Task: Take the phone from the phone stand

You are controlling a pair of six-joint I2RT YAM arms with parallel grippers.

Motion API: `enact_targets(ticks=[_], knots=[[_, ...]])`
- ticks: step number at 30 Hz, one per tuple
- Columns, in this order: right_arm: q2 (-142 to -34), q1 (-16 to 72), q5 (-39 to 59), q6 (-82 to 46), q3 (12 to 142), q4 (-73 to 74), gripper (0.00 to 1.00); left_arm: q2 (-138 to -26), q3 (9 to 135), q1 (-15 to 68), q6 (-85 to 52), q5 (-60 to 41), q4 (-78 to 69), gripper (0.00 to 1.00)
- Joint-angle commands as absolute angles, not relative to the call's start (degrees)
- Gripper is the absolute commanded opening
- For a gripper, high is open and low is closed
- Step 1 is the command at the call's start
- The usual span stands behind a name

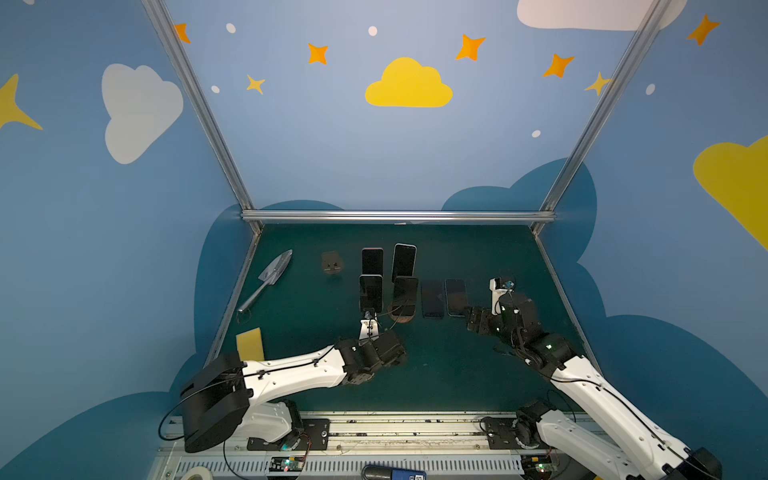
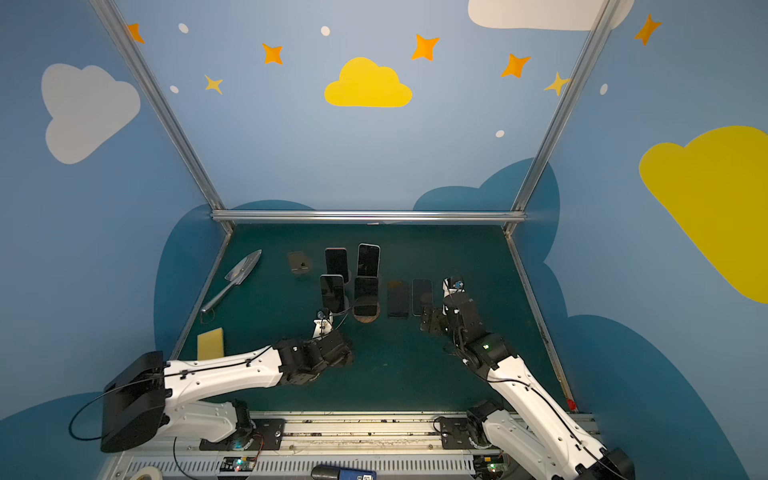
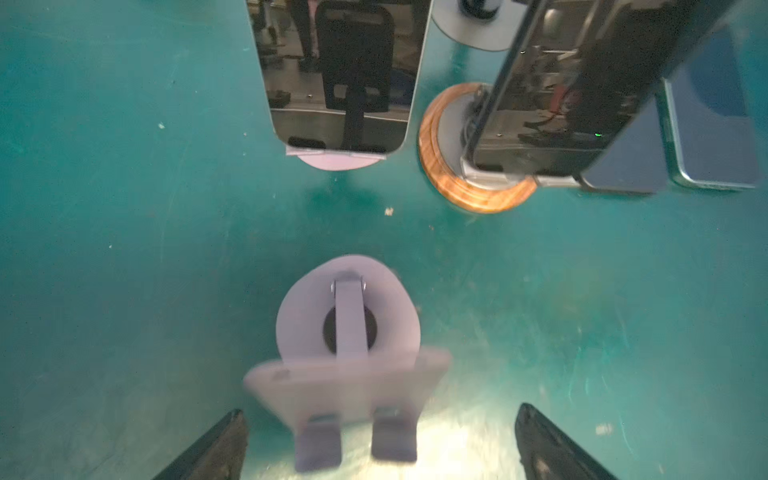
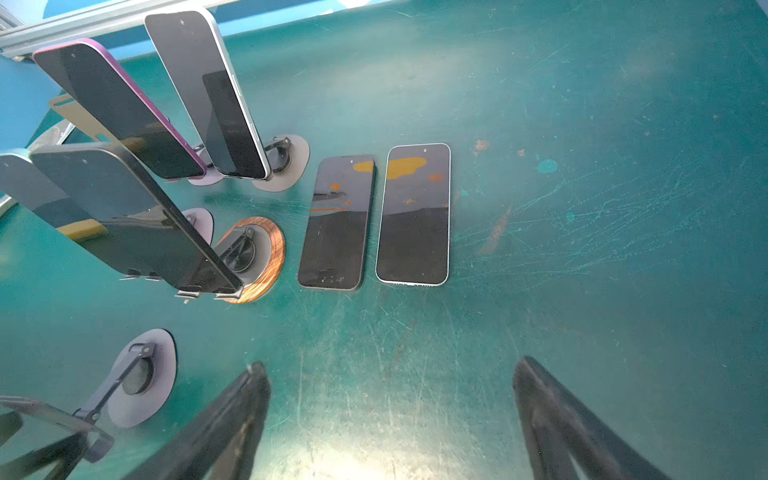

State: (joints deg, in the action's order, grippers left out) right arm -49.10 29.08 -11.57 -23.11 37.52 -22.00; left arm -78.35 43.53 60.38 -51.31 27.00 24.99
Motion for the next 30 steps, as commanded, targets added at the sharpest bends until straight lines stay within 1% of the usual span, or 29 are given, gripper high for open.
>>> enact_targets(ticks=[1, 3, 4, 9, 11, 13, 14, 17, 23, 26, 27, 30], knots=[[-48.4, 28.8, -11.8, -22.7, 36.7, -20.8, 0.92, -80.1, 44.2, 58.4, -52.1, 28.9, 25.6, 0.92], [-47.9, 28.7, -11.9, -22.8, 36.2, -20.6, 0.92, -80.4, 43.5, 57.7, -51.7, 29.2, 24.1, 0.84], [-47.7, 28.7, -11.9, -22.9, 36.0, -20.5, 0.92, -80.5, 43.3, 57.8, -51.6, 29.4, 23.6, 0.82], [-47.2, 28.8, -11.5, -23.1, 35.6, -20.2, 0.92, -83.5, 43.9, 57.2, -50.7, 29.1, 23.2, 0.77], [-47.1, 28.7, -11.4, -23.2, 35.4, -19.9, 0.92, -84.2, 43.6, 57.2, -50.2, 28.9, 22.0, 0.70], [-47.1, 28.7, -11.2, -23.3, 35.4, -19.9, 0.92, -84.3, 43.6, 57.2, -50.5, 29.4, 21.8, 0.59], [-47.1, 28.7, -11.1, -23.4, 35.4, -20.0, 0.92, -84.1, 43.5, 57.4, -50.7, 29.7, 22.0, 0.55], [-46.4, 28.7, -10.9, -23.5, 35.2, -20.0, 0.92, -82.5, 43.2, 57.7, -51.5, 31.1, 23.8, 0.48], [-45.5, 28.7, -10.4, -23.7, 35.1, -19.7, 0.92, -74.4, 41.8, 58.4, -55.0, 34.7, 32.2, 0.49], [-45.3, 28.7, -9.9, -23.8, 35.0, -19.5, 0.92, -68.7, 40.1, 57.3, -58.4, 37.3, 38.9, 0.49], [-45.1, 28.7, -9.7, -23.9, 34.9, -19.3, 0.92, -66.5, 38.9, 56.2, -58.5, 38.0, 39.8, 0.50], [-44.9, 28.7, -8.9, -24.1, 34.4, -18.2, 0.92, -59.4, 36.3, 49.1, -56.4, 36.1, 40.5, 0.50]])
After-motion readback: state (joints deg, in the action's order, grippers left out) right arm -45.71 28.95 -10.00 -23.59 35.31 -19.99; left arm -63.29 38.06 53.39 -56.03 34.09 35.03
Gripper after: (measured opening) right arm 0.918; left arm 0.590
